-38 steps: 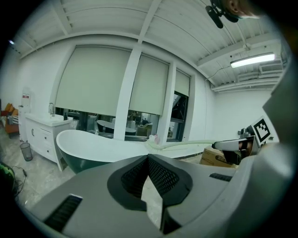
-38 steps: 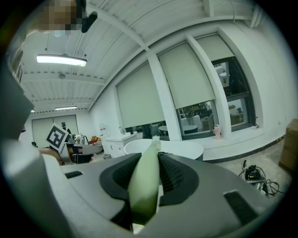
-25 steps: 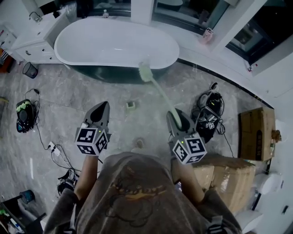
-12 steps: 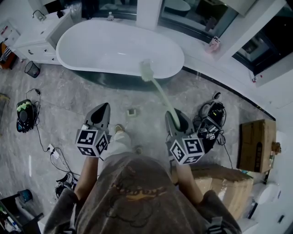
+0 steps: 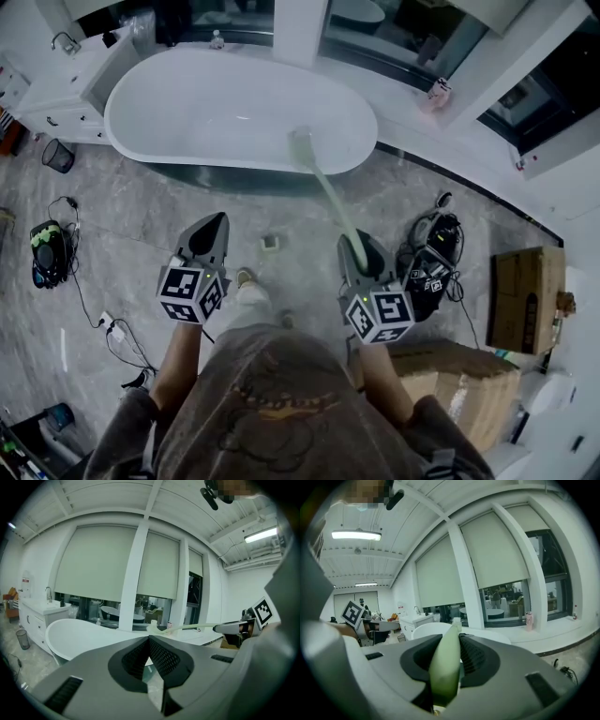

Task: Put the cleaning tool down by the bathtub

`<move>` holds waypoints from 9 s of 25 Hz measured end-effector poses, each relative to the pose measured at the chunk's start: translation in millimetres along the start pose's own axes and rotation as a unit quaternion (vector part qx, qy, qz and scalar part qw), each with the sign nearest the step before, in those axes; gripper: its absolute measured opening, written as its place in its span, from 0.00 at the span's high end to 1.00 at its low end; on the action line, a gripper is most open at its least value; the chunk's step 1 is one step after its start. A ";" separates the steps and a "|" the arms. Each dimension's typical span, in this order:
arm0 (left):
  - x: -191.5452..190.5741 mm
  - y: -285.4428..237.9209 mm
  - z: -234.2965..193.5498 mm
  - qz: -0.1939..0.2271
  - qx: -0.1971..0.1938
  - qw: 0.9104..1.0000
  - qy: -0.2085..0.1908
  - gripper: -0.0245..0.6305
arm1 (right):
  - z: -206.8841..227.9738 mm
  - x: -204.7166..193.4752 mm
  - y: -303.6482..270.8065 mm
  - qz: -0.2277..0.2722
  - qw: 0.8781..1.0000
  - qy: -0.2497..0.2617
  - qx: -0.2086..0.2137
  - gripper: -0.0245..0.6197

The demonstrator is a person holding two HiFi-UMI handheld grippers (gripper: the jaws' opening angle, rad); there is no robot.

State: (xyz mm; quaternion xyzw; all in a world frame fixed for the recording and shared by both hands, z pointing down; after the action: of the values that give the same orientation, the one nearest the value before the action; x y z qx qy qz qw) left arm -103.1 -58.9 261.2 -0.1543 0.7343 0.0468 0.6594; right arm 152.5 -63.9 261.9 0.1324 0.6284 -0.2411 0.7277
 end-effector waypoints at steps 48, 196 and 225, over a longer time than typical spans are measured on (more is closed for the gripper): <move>-252.5 -106.5 -76.0 -0.063 -0.035 0.997 0.034 0.96 | 14.9 -310.7 -133.5 -0.180 0.983 0.008 0.027 0.79; 5.9 -1.8 37.9 -0.104 -0.125 0.984 0.073 0.96 | -104.2 11.9 -64.0 -0.074 0.965 -0.103 0.229 0.95; 33.1 18.5 42.8 0.022 -0.154 0.987 0.026 0.96 | -145.7 56.0 -34.3 0.078 0.944 -0.025 0.319 0.95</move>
State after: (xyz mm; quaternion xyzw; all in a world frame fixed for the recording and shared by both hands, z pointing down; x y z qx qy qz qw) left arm -70.4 -35.2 220.8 -0.2392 0.7387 0.1697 0.6069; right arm 16.1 -31.1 185.4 0.4001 0.4878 -0.3742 0.6797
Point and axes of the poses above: the fingertips, and each gripper's own axes: y backward along the fingers, z to its right, x out of its top, the point moved 2 cm from there along y, backward along the fingers, and after that the axes turned 9 degrees about z, right-handed, at the moved point
